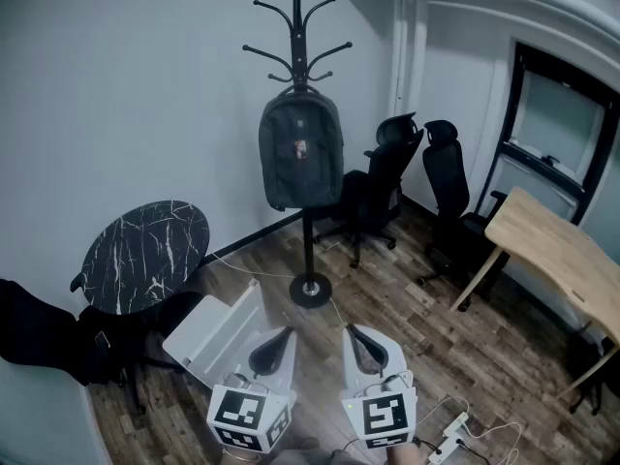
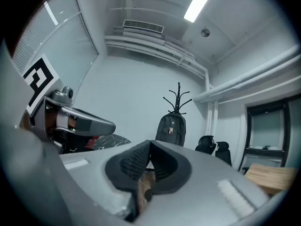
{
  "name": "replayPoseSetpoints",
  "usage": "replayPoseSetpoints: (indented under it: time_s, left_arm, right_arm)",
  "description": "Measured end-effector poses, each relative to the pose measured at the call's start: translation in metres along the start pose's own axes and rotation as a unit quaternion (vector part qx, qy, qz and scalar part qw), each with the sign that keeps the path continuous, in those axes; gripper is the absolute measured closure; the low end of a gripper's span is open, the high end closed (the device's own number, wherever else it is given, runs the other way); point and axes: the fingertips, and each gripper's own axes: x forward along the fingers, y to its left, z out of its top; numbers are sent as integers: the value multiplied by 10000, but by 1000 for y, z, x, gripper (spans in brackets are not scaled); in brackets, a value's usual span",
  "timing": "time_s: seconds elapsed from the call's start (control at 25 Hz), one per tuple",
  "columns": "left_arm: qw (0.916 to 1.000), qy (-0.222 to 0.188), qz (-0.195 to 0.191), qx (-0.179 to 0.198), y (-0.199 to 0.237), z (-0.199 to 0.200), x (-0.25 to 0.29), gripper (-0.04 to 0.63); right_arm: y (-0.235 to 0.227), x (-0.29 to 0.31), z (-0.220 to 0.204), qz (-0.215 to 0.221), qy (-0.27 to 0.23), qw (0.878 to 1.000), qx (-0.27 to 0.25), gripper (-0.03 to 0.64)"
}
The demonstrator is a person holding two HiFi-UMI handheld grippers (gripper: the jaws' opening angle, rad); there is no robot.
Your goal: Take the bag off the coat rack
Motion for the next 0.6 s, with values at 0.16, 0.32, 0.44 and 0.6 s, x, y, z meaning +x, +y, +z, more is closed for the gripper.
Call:
replayPoseSetpoints:
  time_s: [0.16,0.32,0.44,0.6]
  left_arm:
    - [10000,-19,-76,37,14,2,9,584]
    - [9998,20,-175,98,26,-2,19,584]
    - [9998,46,-211,52,35,-6,24,584]
    - [9996,61,-277,29,44,-9,29,584]
  right_arm:
    - [1,17,2,-50,-71,9998,168,615]
    - [-1,31,3,-177,-120,9987,473,615]
    - [-1,41,0,-220,-78,9984,511,615]
    - [-3,51,-3,-214,-62,9978,630,614]
